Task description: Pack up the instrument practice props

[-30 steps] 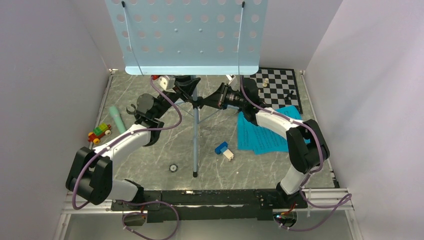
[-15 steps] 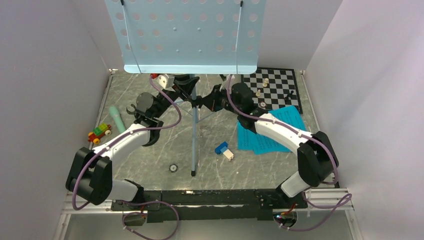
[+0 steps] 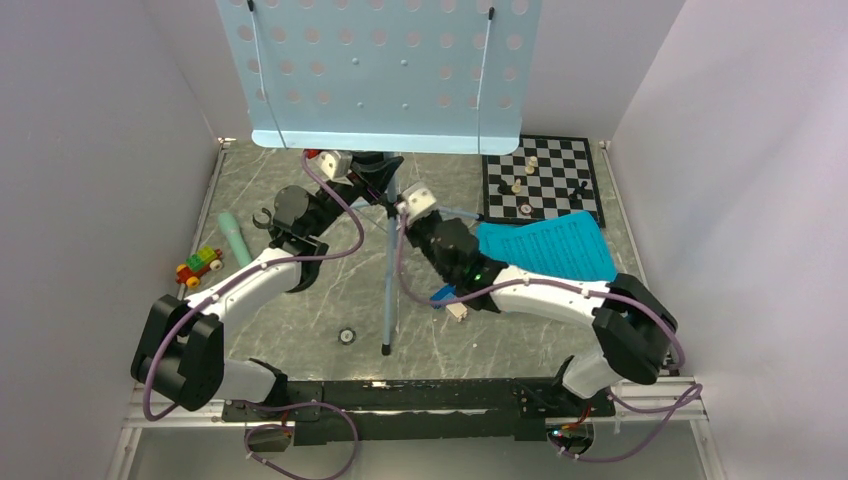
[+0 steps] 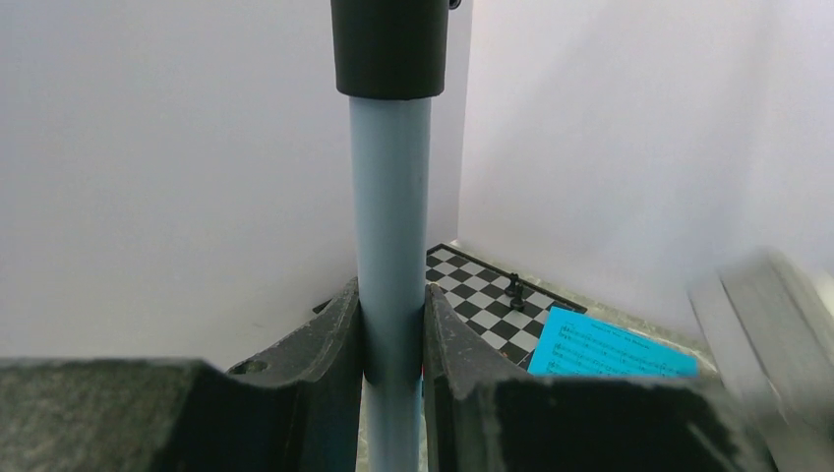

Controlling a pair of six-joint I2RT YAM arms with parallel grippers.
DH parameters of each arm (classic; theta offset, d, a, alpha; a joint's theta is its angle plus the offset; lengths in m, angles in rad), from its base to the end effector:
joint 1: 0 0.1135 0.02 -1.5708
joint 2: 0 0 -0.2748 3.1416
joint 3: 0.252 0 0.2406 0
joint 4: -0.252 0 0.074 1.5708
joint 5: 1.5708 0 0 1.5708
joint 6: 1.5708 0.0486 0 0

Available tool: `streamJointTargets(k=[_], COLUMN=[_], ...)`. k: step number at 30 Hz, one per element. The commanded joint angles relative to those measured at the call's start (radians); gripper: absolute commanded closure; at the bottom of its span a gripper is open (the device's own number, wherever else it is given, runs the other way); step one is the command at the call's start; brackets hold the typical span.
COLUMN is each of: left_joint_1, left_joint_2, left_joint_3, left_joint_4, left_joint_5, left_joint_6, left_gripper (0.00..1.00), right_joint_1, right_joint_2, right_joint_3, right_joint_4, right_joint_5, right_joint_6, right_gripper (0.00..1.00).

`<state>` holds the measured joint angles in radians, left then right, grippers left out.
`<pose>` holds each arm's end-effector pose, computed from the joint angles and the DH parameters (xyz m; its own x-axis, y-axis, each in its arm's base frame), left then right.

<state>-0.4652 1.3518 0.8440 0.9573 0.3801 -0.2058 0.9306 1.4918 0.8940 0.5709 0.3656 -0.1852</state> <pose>0.2604 -0.1509 0.3726 0.2340 -0.3298 -0.9146 0.7795 0.6259 -0.0262 0.2194 0.2655 0.3027 0.0828 -0.1767 -0.9808 -0.5293 0.8261 -0.1935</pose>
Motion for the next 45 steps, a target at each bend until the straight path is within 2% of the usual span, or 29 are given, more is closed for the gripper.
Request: streamJointTargets(k=[1,3,5,6,9,10,12,14,16,20,26,31,38,41,45], left_joint_1=[-0.019,-0.02,-0.02,-0.021,-0.021,-0.02,-0.02,-0.019,-0.02,-0.02,-0.02,-0.02,-0.02,-0.021,-0.021], left_joint_2=[0.009,0.007,0.001,-0.003,-0.017,-0.021,-0.026,-0.032,-0.034,-0.041,-0.049,-0.053,-0.055,-0.05,-0.048], left_joint_3=[0.023,0.021,0.02,0.019,0.017,0.015,0.014,0.01,0.006,0.004,0.002,0.003,0.001,0.002,0.001], left_joint_4=[-0.091,-0.096,-0.099,-0.105,-0.12,-0.123,-0.129,-0.13,-0.129,-0.128,-0.13,-0.132,-0.138,-0.138,-0.136], left_joint_5=[0.014,0.007,0.003,-0.001,-0.01,-0.013,-0.014,-0.014,-0.016,-0.012,-0.002,0.001,0.008,0.014,0.014], left_joint_6=[-0.013,-0.01,-0.004,0.001,0.019,0.024,0.028,0.029,0.03,0.026,0.022,0.025,0.03,0.026,0.023], left_gripper=[1.0,1.0,1.0,1.0,1.0,1.0,1.0,1.0,1.0,1.0,1.0,1.0,1.0,1.0,1.0], right_joint_1=[0.117,0.127,0.126,0.125,0.123,0.122,0.117,0.094,0.033,-0.19,-0.35,-0.381,-0.401,-0.41,-0.414], right_joint_2=[0.101,0.107,0.072,0.05,-0.031,-0.061,-0.12,-0.173,-0.214,-0.237,-0.125,-0.01,0.058,0.069,0.097], right_joint_3=[-0.045,-0.025,0.006,0.021,0.04,0.034,0.016,0.005,0.0,-0.023,0.022,0.087,0.086,0.097,0.139], right_joint_4=[-0.159,-0.188,-0.267,-0.307,-0.389,-0.396,-0.4,-0.41,-0.434,-0.401,-0.269,-0.159,-0.02,-0.016,-0.046], right_joint_5=[0.224,0.252,0.234,0.22,0.162,0.15,0.108,0.051,-0.066,-0.447,-0.831,-0.956,-0.997,-0.993,-0.989], right_joint_6=[-0.265,-0.265,-0.155,-0.103,0.004,0.035,0.091,0.166,0.285,0.574,0.807,0.913,1.012,1.015,0.994], right_gripper=[1.0,1.0,1.0,0.96,0.55,0.46,0.32,0.26,0.25,0.25,0.26,0.3,0.38,0.41,0.51])
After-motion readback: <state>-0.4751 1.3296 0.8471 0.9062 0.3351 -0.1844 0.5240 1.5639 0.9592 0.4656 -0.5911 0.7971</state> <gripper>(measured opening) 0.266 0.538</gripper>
